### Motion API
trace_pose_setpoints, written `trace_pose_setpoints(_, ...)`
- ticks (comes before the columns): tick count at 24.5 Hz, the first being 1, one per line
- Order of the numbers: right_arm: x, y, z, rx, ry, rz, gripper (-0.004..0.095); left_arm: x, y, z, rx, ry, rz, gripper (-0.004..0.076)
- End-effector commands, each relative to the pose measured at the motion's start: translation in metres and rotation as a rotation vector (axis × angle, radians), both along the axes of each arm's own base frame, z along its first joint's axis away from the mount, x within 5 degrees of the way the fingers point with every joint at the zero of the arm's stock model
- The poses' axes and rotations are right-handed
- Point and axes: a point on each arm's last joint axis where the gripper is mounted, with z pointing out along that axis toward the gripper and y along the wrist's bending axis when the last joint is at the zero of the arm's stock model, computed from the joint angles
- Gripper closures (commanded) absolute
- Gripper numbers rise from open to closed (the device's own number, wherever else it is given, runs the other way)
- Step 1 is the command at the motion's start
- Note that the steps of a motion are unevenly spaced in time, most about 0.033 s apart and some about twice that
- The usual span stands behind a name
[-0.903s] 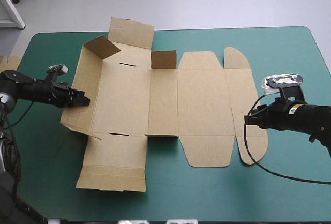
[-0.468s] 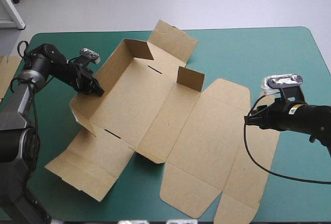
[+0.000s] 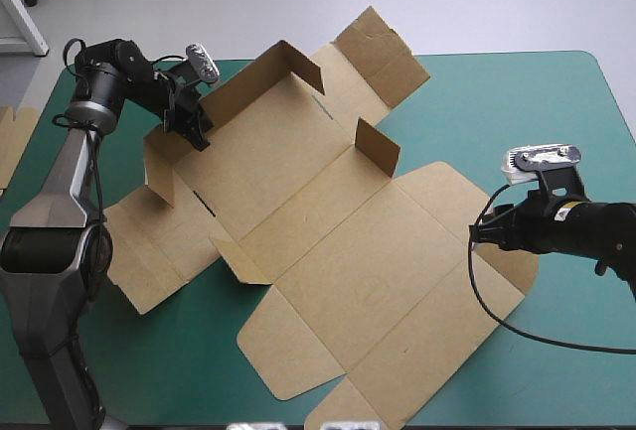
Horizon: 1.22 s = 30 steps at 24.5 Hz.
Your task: Fold the box
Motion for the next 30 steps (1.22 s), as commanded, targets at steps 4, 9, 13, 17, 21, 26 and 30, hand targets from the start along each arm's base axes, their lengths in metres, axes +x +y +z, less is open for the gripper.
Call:
trace_pose_setpoints(4, 0.001, -0.002, 0.015, 0.012, -0.076, -0.009, 0.0489, -0.018, -0.04, 0.048, 0.049, -0.168, -0.268, 0.0712)
trace_pose_setpoints(9, 0.001, -0.002, 0.015, 0.012, -0.078, -0.009, 0.049, -0.026, -0.071, 0.052, 0.132, -0.242, -0.475, 0.0711)
trace_pose_setpoints(13, 0.001, -0.001, 0.015, 0.016, -0.08, -0.009, 0.049, -0.027, -0.082, 0.052, 0.222, -0.301, -0.573, 0.0712)
trace_pose_setpoints(17, 0.001, 0.0, 0.015, 0.031, -0.08, -0.009, 0.049, -0.02, -0.084, 0.056, 0.324, -0.394, -0.537, 0.0712)
trace_pose_setpoints(21, 0.007, 0.0, 0.024, 0.053, -0.175, -0.03, 0.049, -0.019, -0.094, 0.063, 0.242, -0.415, -0.293, 0.0734)
trace_pose_setpoints(26, 0.02, -0.001, 0.049, 0.05, -0.258, -0.05, 0.049, -0.051, -0.13, 0.086, 0.254, -0.47, -0.241, 0.0734)
trace_pose_setpoints(30, 0.043, -0.005, 0.068, -0.033, -0.21, -0.062, 0.049, -0.087, -0.147, 0.091, 0.311, -0.491, -0.15, 0.0734)
